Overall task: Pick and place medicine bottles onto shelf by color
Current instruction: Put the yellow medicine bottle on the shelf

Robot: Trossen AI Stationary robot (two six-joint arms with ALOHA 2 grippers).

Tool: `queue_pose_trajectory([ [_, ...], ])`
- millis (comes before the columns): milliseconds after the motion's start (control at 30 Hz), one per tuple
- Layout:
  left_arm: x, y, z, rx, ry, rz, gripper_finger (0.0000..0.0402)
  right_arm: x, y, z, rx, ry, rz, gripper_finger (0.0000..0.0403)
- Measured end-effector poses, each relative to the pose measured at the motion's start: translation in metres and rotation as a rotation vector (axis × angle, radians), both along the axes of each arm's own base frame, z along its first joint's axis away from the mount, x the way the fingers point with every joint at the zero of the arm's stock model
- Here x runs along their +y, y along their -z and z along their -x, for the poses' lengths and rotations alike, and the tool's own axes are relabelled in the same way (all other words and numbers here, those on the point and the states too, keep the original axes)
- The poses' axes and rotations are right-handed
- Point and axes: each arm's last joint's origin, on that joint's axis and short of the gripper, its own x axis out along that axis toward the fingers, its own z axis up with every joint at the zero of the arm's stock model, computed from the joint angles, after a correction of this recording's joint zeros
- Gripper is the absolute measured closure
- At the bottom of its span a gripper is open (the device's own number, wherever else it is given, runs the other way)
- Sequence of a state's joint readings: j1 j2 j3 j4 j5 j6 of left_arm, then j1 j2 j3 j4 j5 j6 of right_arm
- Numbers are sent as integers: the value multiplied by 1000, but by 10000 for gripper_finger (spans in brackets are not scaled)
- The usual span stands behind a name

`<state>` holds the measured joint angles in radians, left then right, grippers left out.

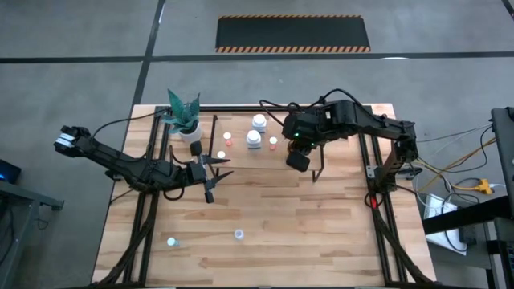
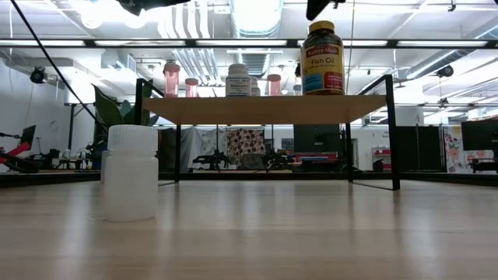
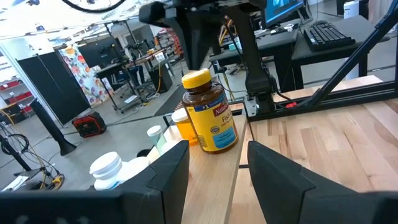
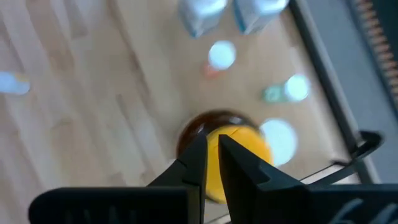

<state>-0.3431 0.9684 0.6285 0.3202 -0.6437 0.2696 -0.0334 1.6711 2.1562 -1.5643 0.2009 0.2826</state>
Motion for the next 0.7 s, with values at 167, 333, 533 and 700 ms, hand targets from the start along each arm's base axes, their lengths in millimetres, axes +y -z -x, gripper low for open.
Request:
queue_pose_trajectory([
  [167, 0, 0, 0, -1, 0, 0, 255, -5, -1, -5, -41, 10, 98, 372],
  [333, 0, 0, 0, -1, 0, 0, 255, -8, 11, -10, 19, 14, 95, 372],
  [533, 0, 0, 0, -1, -1, 0, 255, -8, 14, -5, 73, 42, 79, 372],
  [700, 0, 0, 0, 4, -1, -1, 255, -8, 9, 0, 48, 48, 71, 372],
])
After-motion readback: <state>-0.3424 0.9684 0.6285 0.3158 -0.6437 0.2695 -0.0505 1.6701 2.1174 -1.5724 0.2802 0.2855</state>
